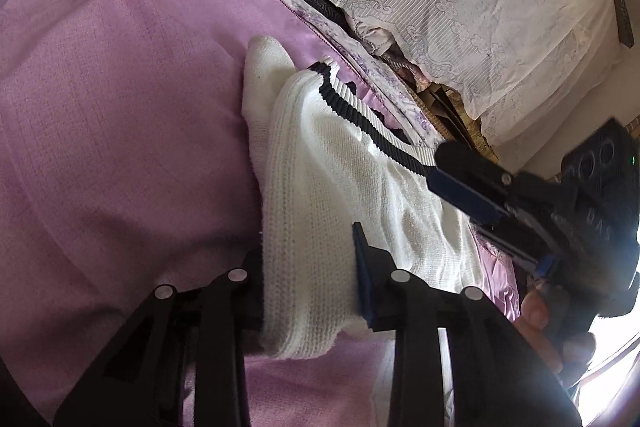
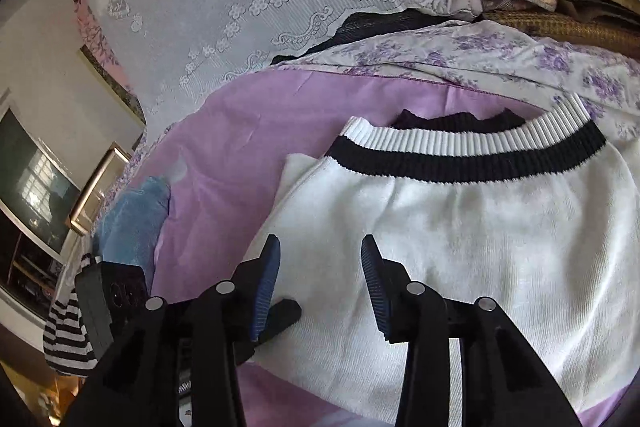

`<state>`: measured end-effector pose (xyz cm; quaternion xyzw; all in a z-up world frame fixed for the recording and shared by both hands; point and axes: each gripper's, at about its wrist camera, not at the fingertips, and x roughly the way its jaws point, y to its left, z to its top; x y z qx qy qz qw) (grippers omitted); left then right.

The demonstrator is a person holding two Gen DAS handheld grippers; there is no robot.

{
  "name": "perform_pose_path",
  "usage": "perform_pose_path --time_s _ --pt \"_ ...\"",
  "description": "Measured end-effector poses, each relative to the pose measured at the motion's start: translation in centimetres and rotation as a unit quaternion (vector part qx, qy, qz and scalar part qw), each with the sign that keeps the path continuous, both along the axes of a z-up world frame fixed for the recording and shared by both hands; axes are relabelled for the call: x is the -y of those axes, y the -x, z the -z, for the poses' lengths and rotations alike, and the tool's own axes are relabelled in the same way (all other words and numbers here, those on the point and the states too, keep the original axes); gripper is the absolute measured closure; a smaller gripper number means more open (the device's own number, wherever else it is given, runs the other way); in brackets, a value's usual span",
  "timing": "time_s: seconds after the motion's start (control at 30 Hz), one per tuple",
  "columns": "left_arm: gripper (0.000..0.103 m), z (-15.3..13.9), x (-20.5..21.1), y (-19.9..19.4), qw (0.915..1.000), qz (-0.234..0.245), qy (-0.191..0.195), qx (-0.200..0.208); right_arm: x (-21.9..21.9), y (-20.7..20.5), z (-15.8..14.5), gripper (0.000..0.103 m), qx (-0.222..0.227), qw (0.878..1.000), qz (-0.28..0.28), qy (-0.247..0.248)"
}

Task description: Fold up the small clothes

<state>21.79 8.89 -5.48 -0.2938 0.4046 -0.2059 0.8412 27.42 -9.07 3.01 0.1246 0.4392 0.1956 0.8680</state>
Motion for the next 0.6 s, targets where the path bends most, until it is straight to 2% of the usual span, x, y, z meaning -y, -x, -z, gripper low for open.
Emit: perform_pose_path --time_s 0.13,0.23,0.37,0.4,0.5,0.53,0.6 --pt "0.073 0.8 -0.9 0.1 0.9991 -0.008 0.038 -0.017 -4.5 -4.2 -0.6 0.046 -0.033 0.996 -0.034 0.076" --pt "0.074 0.8 -1.0 0.4 0.9986 -0.016 0.047 -0.019 -7.7 -6.7 0.9 0.046 -0.083 0.99 -0.058 0.096" --pt "0.074 0.9 -1.0 0.6 0.9979 -0.025 0.056 -0.019 -11.2 -8.8 3.3 0.046 -0.121 0.979 -0.08 0.143" --pt "0.077 1.1 -1.2 0.6 0.9975 -0.029 0.061 -0.022 -11.9 -9.2 3.9 0.045 -0.128 0.975 -0.086 0.157" --pt "0.076 1.6 -1.6 0.3 0.9954 -0.03 0.085 -0.032 -12.4 -9.9 4.7 0.044 -0.136 0.97 -0.094 0.177" --pt "0.076 1.6 -1.6 0.3 0.9957 -0.03 0.082 -0.031 -12.6 -9.8 4.7 0.044 -0.135 0.967 -0.105 0.187" --pt "0.076 1.2 -1.2 0.4 0.9973 -0.03 0.063 -0.024 -13.0 -9.5 4.7 0.051 -0.129 0.96 -0.119 0.216"
